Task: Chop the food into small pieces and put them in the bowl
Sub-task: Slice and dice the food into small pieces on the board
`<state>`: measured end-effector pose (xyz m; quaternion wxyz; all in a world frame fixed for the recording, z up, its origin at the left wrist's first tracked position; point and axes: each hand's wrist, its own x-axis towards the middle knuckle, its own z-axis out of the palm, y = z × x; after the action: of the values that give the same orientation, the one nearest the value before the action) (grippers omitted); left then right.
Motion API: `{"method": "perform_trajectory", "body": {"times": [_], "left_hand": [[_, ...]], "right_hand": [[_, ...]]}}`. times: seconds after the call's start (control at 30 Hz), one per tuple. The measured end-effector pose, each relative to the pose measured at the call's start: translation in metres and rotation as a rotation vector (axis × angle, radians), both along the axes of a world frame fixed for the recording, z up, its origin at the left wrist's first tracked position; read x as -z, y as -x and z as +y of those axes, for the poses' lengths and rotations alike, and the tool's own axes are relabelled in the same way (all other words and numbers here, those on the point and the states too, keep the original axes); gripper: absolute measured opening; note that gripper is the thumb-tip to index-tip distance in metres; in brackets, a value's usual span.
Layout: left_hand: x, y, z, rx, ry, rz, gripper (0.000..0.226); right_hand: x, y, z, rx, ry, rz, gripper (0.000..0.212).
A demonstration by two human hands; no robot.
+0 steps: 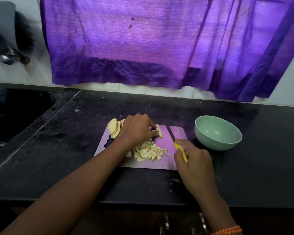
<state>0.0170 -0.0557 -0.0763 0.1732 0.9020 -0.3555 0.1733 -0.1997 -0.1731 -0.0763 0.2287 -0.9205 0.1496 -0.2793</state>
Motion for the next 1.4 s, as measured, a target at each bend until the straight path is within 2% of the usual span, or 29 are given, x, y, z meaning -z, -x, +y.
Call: {"method": "perform_trajectory", "body": {"times": [0.3, 0.6, 0.8, 1.07, 1.4], "left_hand": [[0.001, 0.000, 0.001, 0.028, 0.028, -0.001, 0.025], [0.002, 0.000, 0.002, 0.030, 0.041, -0.022, 0.022], [0.008, 0.004, -0.003, -0.038, 0.043, -0.037, 0.020], [0.009, 0.006, -0.007, -0.080, 0.012, -0.033, 0.027], [0.000, 0.012, -0.006, -0.012, -0.006, -0.030, 0.027]], "right_hand": [[-0.010, -0.054, 0.000, -0.014, 0.074, 0.128, 0.037], [-0.001, -0.057, 0.000, -0.033, 0.092, 0.128, 0.030], [0.002, -0.059, -0.002, -0.065, 0.130, 0.164, 0.029], [0.008, -0.032, 0.000, -0.046, 0.126, 0.161, 0.034], [0.012, 0.012, 0.003, -0.044, 0.076, 0.124, 0.035]]}}
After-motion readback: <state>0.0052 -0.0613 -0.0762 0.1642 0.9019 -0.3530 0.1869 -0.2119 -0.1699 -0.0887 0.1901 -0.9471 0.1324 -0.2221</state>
